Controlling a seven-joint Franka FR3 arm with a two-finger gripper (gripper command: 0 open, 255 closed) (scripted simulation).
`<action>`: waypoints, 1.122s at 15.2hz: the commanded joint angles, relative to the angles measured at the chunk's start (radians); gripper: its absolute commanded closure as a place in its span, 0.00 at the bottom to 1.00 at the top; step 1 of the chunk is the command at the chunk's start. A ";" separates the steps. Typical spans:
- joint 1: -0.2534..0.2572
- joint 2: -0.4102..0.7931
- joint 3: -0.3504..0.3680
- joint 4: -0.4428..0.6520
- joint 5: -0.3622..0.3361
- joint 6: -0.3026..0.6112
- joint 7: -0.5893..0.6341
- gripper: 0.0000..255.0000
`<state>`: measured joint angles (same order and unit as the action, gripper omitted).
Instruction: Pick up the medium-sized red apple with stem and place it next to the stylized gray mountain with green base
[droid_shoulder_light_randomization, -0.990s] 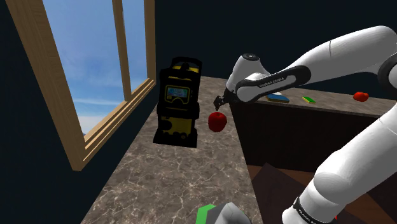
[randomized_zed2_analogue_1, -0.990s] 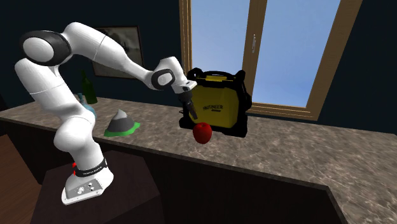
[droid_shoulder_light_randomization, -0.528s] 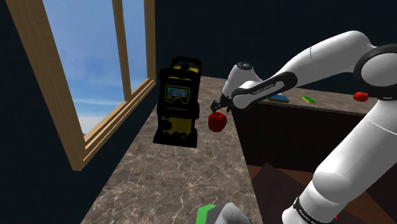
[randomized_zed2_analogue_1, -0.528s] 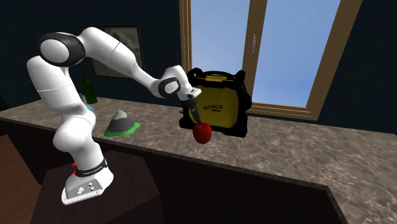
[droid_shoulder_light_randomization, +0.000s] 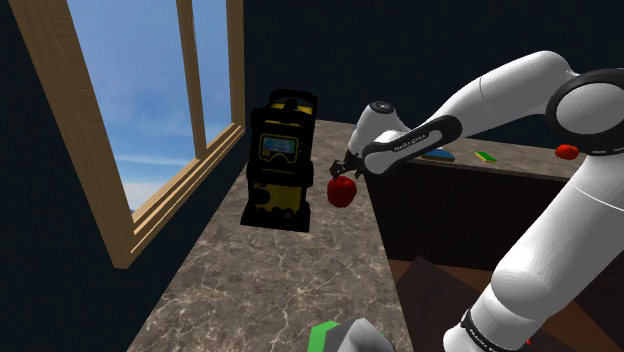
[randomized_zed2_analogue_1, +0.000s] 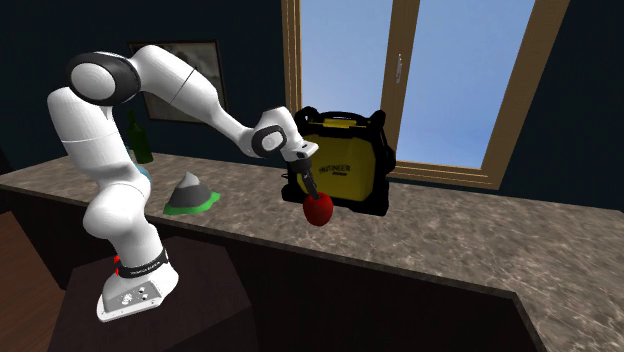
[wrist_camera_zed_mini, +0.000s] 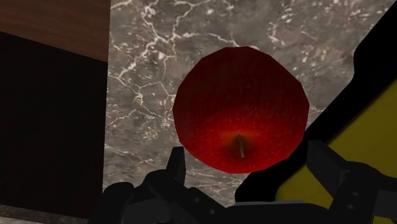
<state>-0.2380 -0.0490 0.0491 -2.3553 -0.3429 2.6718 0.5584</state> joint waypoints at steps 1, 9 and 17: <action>0.000 0.000 0.000 0.000 0.000 0.000 0.000 0.00; 0.001 0.000 0.001 -0.001 -0.002 0.001 0.004 1.00; 0.008 -0.048 0.000 0.032 0.045 -0.078 -0.043 1.00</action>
<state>-0.2314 -0.0885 0.0493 -2.3271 -0.3049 2.6066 0.5214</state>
